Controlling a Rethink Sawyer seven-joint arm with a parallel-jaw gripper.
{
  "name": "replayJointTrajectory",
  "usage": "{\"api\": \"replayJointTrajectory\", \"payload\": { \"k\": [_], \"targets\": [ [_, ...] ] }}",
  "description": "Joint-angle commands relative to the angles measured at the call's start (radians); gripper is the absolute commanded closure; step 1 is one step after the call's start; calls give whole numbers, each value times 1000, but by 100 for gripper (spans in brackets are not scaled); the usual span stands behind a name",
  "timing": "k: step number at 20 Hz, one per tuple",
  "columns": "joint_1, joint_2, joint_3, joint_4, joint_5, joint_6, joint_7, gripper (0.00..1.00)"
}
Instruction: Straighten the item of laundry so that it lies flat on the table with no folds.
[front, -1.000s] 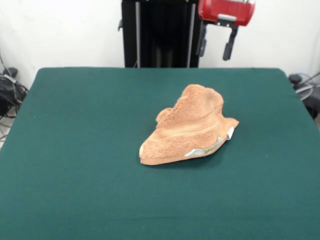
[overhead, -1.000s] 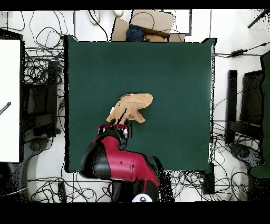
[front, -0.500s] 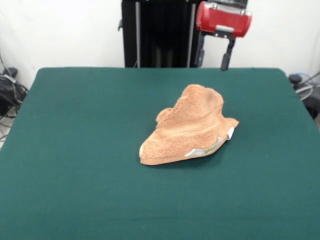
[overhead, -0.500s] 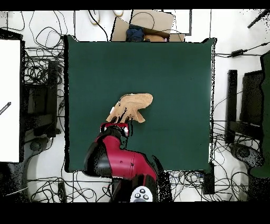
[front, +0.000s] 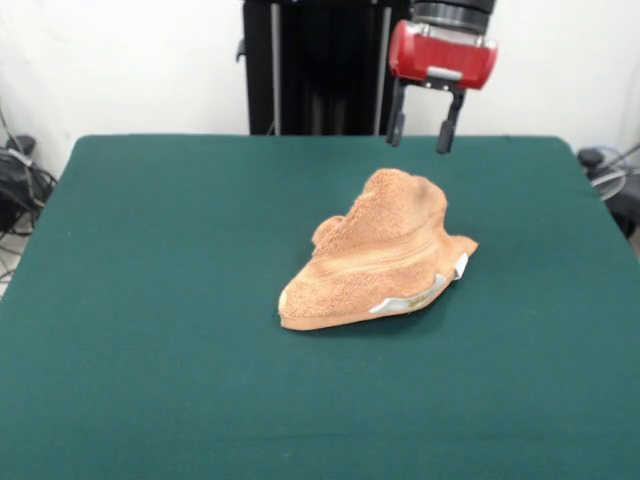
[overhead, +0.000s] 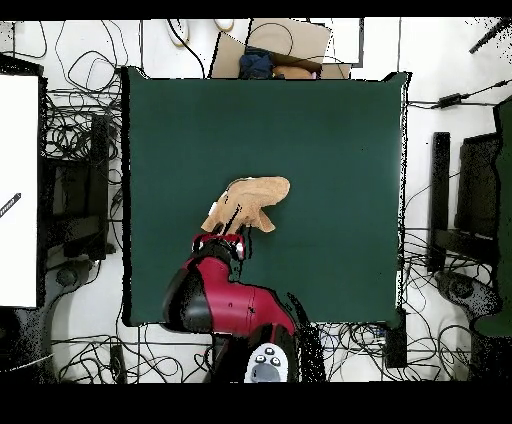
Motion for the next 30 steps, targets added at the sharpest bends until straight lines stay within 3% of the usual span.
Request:
{"api": "replayJointTrajectory", "payload": {
  "k": [1, 12, 19, 30],
  "targets": [
    [-15, 59, 59, 61, 28, -114, 301, 0],
    [-25, 107, 59, 83, 19, -229, 317, 0],
    [-22, 193, 54, 89, 25, -305, 313, 0],
    [-58, 193, 83, 68, -1, -331, 300, 0]
  ]
}}
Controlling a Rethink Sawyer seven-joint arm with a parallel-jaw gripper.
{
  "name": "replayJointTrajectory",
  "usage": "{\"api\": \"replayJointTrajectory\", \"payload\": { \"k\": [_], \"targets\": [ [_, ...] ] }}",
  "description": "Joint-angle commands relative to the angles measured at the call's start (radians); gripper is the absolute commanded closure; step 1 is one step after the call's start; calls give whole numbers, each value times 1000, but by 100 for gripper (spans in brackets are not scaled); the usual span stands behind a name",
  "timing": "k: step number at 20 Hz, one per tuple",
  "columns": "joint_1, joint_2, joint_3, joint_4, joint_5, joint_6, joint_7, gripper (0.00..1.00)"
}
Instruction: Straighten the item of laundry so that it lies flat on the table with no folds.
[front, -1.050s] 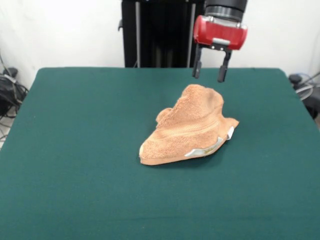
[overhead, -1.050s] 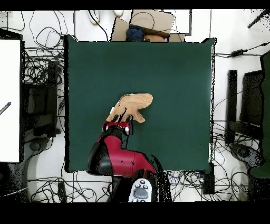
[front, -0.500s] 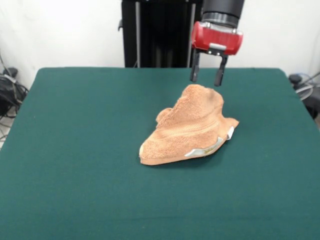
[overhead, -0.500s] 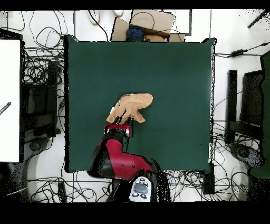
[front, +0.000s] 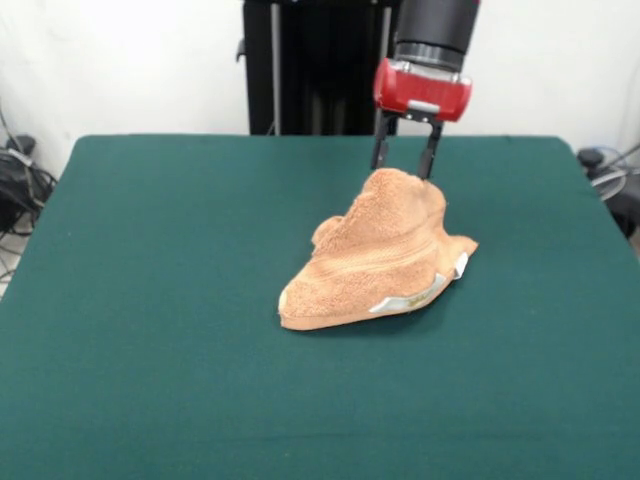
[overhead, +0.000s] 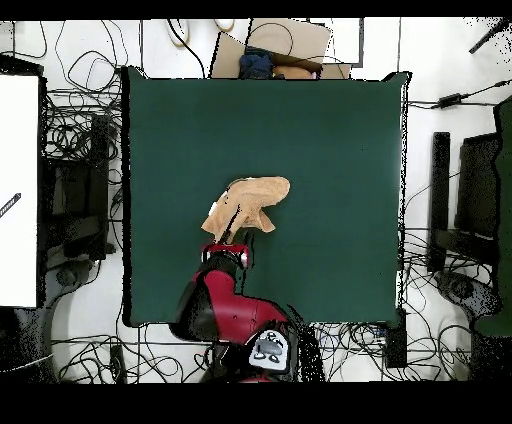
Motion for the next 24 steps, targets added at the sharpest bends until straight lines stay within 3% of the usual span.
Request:
{"api": "replayJointTrajectory", "payload": {
  "k": [1, 8, 19, 24],
  "targets": [
    [-38, 26, 84, 5, -6, -55, 288, 0],
    [-111, -81, 185, -26, -117, -17, 270, 0],
    [-250, -146, 404, 16, -206, 3, 348, 0],
    [-278, -136, 453, 31, -197, -18, 362, 0]
  ]
}}
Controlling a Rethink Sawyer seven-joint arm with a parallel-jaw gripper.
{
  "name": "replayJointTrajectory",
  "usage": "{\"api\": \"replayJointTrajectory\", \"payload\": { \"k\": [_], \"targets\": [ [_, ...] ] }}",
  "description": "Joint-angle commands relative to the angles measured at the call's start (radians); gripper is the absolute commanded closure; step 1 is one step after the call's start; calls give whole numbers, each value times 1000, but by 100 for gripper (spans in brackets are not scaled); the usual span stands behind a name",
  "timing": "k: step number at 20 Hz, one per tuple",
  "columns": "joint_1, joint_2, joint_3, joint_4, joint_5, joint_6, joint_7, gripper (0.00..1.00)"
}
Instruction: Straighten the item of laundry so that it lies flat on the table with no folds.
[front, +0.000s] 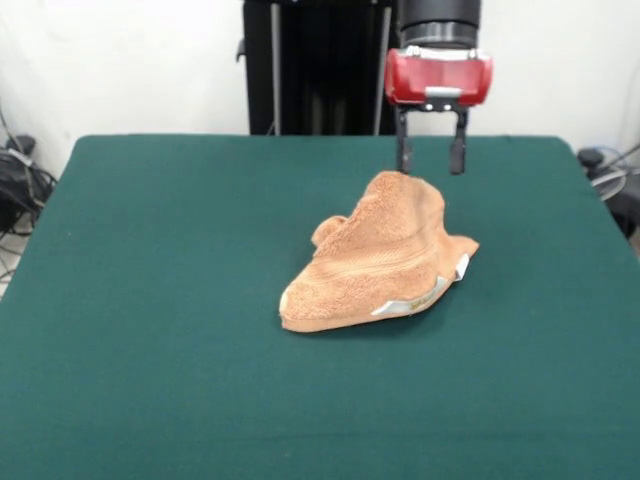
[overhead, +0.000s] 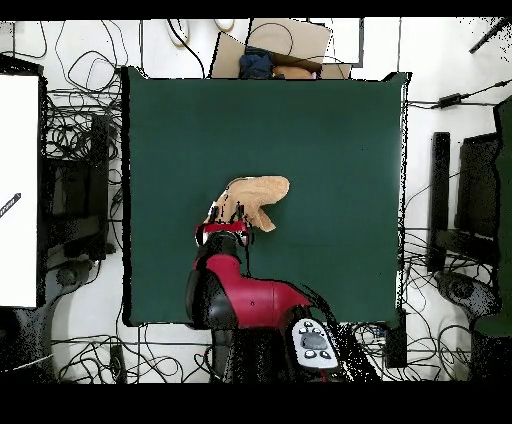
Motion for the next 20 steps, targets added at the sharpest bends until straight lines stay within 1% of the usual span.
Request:
{"api": "replayJointTrajectory", "payload": {
  "k": [1, 4, 5, 6, 7, 13, 17, 20],
  "targets": [
    [-42, 9, 207, 30, -35, -23, 342, 0],
    [-44, 19, 210, 31, -19, -35, 341, 0],
    [-37, 13, 194, 34, -4, -26, 332, 0],
    [-17, 14, 160, 30, 15, -25, 313, 0],
    [-1, 18, 131, 31, 47, 6, 300, 0],
    [87, 23, -25, 26, 158, 92, 225, 0],
    [134, 55, -108, 5, 217, 68, 195, 0],
    [157, 75, -145, -6, 238, 28, 191, 0]
  ]
}}
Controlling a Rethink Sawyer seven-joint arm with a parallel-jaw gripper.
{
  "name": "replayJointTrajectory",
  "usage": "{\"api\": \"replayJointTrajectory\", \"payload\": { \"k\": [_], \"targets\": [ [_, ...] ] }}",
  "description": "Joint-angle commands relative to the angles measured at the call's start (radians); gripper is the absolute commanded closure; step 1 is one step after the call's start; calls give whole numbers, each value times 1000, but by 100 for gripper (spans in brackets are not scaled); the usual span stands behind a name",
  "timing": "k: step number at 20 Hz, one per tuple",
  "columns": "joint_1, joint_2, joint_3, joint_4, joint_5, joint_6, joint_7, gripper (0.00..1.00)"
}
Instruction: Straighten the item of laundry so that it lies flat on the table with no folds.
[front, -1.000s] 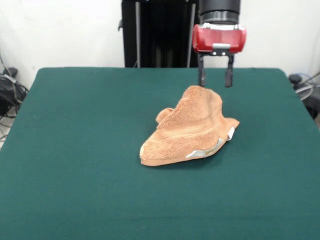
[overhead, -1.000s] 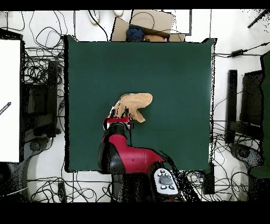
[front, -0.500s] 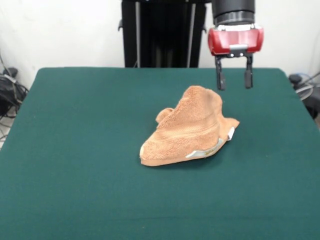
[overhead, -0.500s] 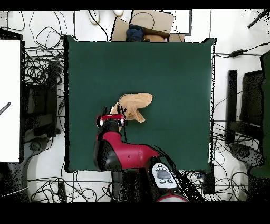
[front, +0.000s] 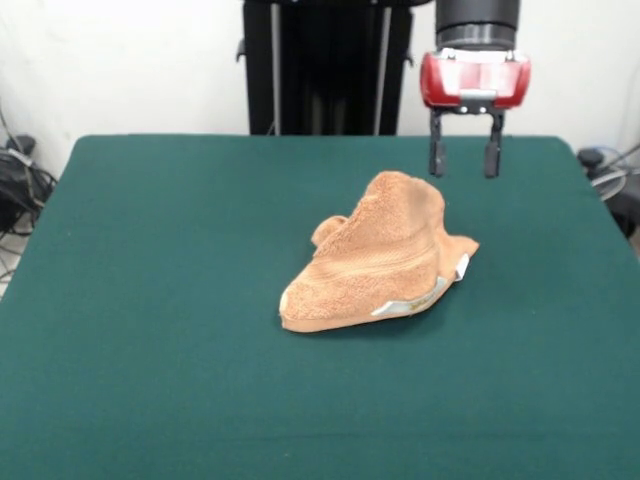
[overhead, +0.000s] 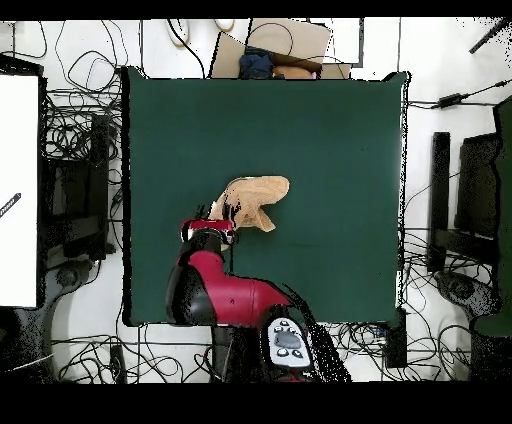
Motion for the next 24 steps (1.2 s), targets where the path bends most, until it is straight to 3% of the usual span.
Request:
{"api": "replayJointTrajectory", "payload": {
  "k": [1, 14, 19, 24],
  "targets": [
    [59, 70, -123, -10, 109, 27, 156, 0],
    [133, 120, -208, -41, 186, -30, 186, 0],
    [118, 137, -189, -45, 169, -83, 234, 0],
    [30, 132, -75, -56, 67, -118, 301, 0]
  ]
}}
